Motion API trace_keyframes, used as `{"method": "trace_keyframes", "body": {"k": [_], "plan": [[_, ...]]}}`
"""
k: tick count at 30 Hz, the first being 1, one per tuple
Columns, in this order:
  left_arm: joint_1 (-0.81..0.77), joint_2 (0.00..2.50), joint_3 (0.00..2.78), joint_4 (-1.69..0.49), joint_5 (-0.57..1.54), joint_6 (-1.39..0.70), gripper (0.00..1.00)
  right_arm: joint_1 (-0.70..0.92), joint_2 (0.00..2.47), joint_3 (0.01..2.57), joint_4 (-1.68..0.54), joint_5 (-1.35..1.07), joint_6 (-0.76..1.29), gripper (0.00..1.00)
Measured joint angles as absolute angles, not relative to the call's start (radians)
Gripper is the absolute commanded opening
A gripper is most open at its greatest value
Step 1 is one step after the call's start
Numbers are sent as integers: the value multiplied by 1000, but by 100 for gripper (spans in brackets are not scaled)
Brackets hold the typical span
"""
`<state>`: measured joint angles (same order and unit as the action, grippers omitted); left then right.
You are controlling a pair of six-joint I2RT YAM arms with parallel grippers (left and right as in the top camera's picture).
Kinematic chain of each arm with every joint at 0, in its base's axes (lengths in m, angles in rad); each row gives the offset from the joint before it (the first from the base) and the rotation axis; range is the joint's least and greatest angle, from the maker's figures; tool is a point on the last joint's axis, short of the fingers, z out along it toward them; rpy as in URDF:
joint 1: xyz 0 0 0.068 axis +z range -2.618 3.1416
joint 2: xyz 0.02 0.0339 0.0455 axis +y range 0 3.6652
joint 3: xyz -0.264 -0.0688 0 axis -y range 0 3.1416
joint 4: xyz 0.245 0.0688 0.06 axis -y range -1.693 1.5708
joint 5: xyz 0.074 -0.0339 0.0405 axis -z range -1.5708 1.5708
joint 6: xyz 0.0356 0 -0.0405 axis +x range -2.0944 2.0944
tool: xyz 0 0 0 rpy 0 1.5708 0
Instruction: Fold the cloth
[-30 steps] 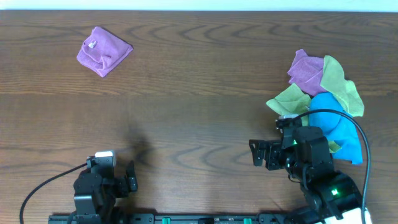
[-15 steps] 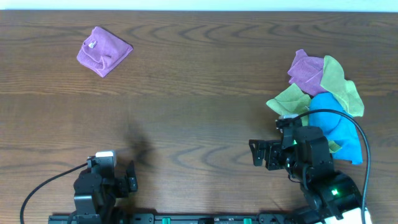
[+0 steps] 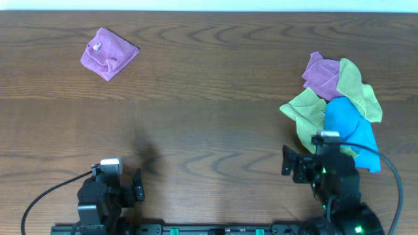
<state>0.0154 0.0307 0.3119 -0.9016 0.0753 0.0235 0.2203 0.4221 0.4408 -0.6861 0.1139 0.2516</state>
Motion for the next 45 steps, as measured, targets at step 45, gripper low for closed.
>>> {"method": "trace_keyframes", "body": {"k": [45], "plan": [[15,30,312,-902,75,24,95,17,28,162,-689,-4,-56,99]]}}
